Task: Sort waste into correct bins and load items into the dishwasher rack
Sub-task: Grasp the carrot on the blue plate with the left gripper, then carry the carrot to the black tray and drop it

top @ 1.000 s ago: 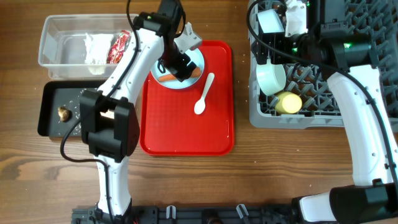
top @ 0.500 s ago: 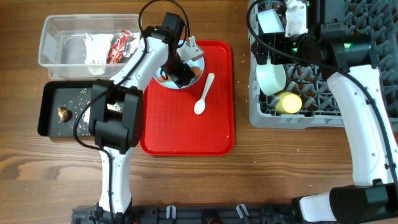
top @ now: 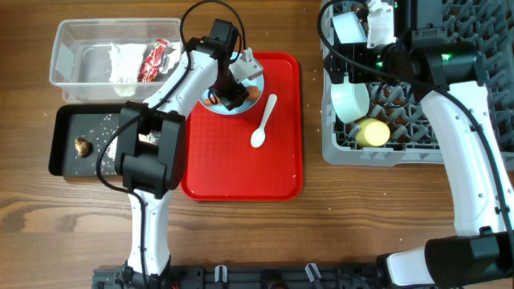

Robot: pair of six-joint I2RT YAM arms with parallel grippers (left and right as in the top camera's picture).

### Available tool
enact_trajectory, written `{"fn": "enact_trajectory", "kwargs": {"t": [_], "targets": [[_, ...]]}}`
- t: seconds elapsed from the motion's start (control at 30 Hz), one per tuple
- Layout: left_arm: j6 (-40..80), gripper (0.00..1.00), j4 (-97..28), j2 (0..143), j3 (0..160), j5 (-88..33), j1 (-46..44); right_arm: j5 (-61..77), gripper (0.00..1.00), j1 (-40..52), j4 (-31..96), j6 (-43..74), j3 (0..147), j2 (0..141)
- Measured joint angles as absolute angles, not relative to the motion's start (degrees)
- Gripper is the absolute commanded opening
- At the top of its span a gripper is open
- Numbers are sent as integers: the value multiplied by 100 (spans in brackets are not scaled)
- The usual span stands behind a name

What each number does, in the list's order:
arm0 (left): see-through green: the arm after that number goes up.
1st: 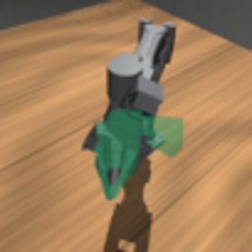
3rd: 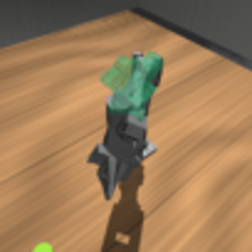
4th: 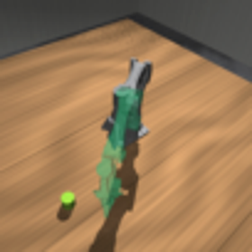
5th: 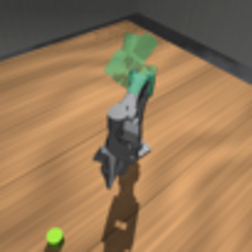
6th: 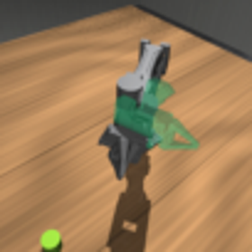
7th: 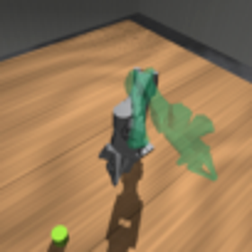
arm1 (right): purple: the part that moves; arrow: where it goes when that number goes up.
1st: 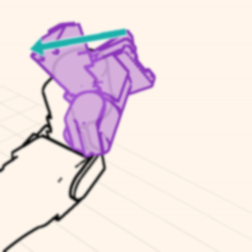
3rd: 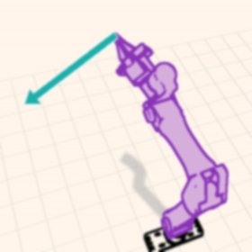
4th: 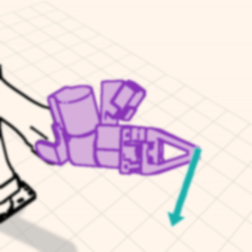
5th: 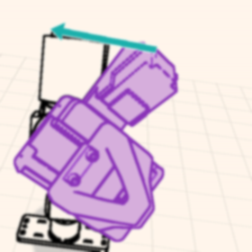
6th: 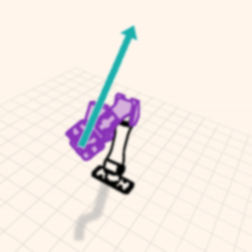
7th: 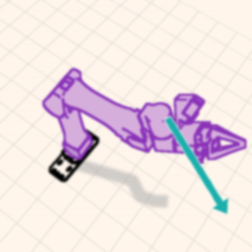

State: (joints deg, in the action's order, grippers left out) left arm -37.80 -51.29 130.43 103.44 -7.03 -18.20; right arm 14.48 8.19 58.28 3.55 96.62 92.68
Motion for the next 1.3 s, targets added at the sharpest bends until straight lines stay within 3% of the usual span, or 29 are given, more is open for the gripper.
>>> {"fn": "enact_trajectory", "kwargs": {"t": [0.33,0.47,0.6,1.03,1.3], "targets": [[-3181,54,-5068,13181,10368,-718,-1820,1448,100,819,5830,355,9662,9268],[-2663,29,-5026,13181,10368,-720,-1815,1448,99,819,5830,355,9662,9268],[-1662,13,-5052,13181,10374,-725,-1798,1446,100,819,5828,355,9662,9268],[-1098,9,-5717,12914,10567,-738,-1798,1431,100,819,5828,355,9662,9268],[-97,9,-6820,10543,10851,-69,-1288,1428,100,819,5892,355,9662,9268]]}}
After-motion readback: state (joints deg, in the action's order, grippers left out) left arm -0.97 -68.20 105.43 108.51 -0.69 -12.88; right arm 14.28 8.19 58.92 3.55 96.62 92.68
